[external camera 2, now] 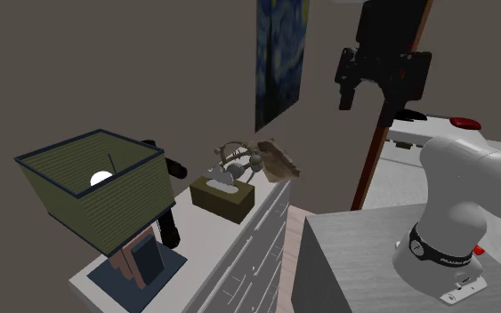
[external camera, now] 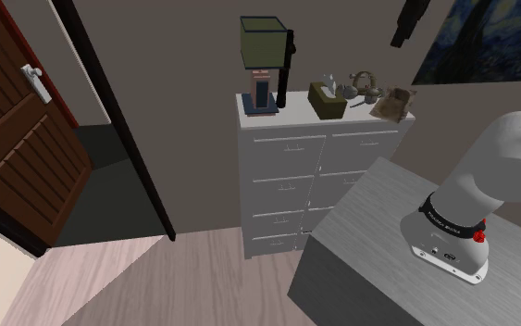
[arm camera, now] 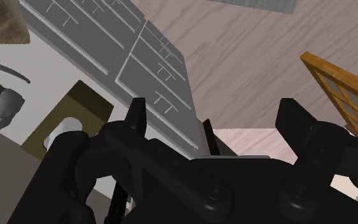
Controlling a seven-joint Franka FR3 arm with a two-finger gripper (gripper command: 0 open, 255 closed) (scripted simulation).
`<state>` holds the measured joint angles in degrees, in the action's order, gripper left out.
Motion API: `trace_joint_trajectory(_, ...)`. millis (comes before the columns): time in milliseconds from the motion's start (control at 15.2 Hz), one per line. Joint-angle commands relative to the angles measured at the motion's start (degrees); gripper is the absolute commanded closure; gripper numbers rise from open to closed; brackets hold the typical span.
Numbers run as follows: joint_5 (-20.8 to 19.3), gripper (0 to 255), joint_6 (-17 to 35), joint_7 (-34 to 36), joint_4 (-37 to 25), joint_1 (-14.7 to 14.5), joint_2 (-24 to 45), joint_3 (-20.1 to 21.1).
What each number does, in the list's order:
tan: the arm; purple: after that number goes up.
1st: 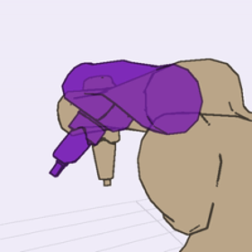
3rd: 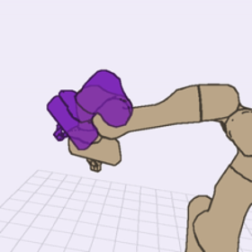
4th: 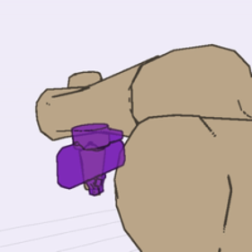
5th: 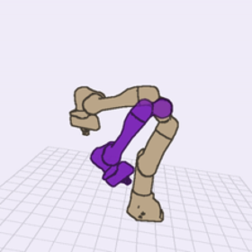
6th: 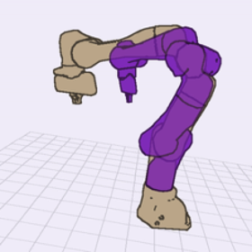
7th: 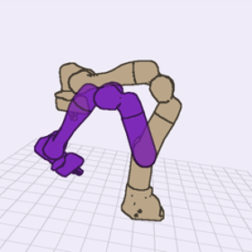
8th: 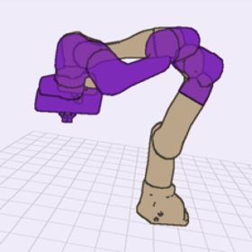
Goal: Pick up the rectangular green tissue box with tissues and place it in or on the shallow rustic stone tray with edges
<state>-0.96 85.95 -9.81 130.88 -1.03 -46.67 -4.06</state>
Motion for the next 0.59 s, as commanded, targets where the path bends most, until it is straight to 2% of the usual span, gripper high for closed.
trace_joint_trajectory(0,0.0,0,0.0,0.0,0.0,0.0,0.0,0.0)
trace_joint_trajectory(528,-7.0,0,12.3,-5.4,1.4,0.8,11.7,-2.4)
